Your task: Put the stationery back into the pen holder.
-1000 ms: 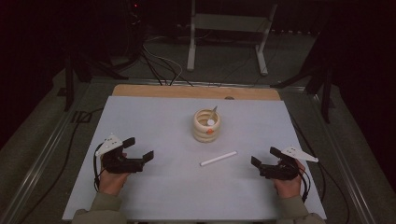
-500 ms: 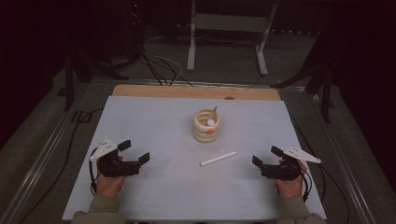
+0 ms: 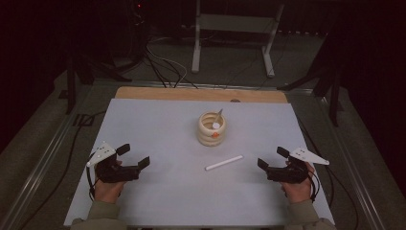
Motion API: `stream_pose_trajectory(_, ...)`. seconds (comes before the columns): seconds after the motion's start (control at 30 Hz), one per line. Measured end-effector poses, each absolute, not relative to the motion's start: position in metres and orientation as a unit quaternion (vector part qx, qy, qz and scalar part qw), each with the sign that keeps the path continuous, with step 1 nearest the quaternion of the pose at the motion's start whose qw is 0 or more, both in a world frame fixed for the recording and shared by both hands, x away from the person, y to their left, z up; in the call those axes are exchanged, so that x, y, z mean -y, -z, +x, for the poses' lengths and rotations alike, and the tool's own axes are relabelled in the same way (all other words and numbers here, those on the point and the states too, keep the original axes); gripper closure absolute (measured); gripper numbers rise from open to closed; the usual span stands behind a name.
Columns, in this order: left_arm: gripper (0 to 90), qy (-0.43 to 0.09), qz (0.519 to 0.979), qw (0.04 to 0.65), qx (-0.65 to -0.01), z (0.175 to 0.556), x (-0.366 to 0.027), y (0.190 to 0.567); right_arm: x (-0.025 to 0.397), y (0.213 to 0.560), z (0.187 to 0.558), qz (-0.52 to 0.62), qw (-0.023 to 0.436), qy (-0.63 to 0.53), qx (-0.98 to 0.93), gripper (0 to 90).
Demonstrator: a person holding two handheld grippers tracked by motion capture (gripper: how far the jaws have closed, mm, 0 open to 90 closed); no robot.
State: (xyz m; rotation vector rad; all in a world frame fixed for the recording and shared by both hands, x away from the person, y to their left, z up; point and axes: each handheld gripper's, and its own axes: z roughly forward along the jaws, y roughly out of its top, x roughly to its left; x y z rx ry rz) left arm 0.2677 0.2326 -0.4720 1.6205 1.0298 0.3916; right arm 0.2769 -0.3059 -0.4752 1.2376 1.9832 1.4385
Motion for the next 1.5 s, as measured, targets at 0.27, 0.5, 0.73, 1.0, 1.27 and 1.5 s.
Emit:
stream_pose_trajectory(0.27,0.3,-0.167,0.682,0.56,-0.44,0.267,-0.234,0.473,0.298,0.458,0.29,0.412,0.164,-0.497,-0.746,0.0)
stream_pose_trajectory(0.5,0.3,-0.166,0.682,0.56,-0.439,0.266,-0.234,0.473,0.285,0.44,0.308,0.393,0.144,-0.473,-0.775,0.0)
stream_pose_trajectory(0.73,0.3,-0.163,0.682,0.561,-0.44,0.266,-0.234,0.474,0.277,0.429,0.324,0.38,0.135,-0.451,-0.796,0.0)
stream_pose_trajectory(1.0,0.3,-0.162,0.681,0.561,-0.441,0.267,-0.235,0.475,0.266,0.424,0.34,0.36,0.124,-0.413,-0.827,0.0)
stream_pose_trajectory(1.27,0.3,-0.161,0.683,0.56,-0.441,0.267,-0.235,0.475,0.253,0.426,0.353,0.346,0.112,-0.379,-0.851,0.0)
stream_pose_trajectory(1.5,0.3,-0.161,0.684,0.56,-0.439,0.266,-0.235,0.475,0.242,0.422,0.358,0.33,0.108,-0.366,-0.864,0.0)
